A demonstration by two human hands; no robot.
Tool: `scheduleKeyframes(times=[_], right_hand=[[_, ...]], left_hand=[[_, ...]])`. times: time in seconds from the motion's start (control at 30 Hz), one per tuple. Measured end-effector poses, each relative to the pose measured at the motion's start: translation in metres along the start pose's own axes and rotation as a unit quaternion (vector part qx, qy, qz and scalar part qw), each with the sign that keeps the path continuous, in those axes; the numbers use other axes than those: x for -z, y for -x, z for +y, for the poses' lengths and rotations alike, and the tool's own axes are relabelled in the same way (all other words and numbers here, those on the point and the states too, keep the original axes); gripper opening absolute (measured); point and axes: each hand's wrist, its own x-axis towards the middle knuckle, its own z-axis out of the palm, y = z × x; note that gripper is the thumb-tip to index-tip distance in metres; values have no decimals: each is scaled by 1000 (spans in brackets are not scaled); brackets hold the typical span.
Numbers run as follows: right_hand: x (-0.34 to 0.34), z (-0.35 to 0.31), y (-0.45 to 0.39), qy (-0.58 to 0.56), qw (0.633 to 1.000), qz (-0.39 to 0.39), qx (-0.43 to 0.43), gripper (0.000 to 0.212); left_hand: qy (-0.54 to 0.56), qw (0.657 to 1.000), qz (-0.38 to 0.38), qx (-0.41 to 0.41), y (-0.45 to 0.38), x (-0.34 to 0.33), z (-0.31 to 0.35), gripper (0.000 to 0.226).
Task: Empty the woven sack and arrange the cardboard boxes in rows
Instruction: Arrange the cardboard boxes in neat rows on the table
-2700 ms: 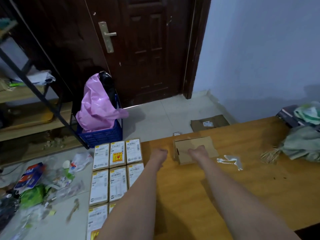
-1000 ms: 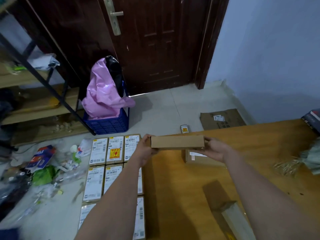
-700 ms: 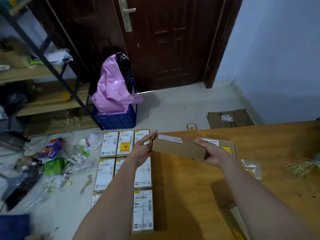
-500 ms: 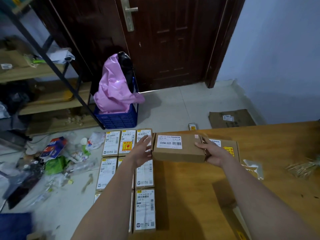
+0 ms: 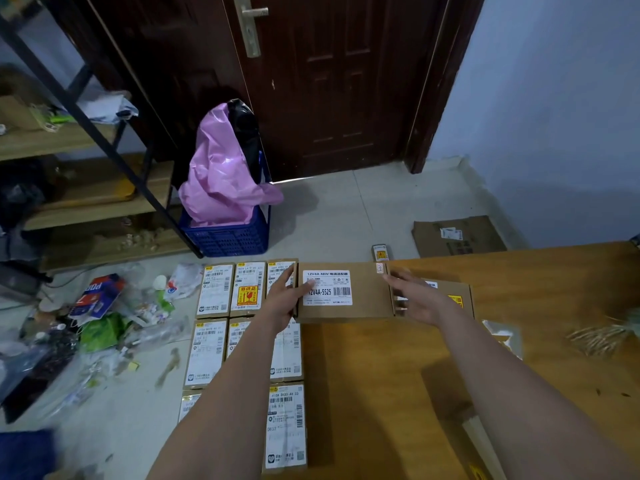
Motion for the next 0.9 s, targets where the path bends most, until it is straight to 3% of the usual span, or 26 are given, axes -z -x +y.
scheduleKeyframes(times=[0.33,0.4,0.47,0.57,0.7,0.8,0.9], right_hand=[[-4,-2,-30,40,999,22,4,54],[-6,1,-36,58,998,36,0,64],[-11,1,-41,82,995,60,-1,71],[-15,-2,-54,72,993,89,4,77],[-10,-8,-77,85,984,158,19,80],[-14,-15,-81,133,970,201,36,75],[-22,-17,-92,172,959,219,53,71]], left_hand=[[21,1000,12,15,-11,-1,3,62],[-27,999,24,2,-13,-6,3,60],[-147,988,49,-26,-15,-13,3,58],[-323,936,104,-95,-20,-18,3,52],[-456,866,146,-145,-37,-2,-4,43],[-572,794,150,-141,-51,17,-12,54],[-646,747,129,-91,-58,28,-15,71]])
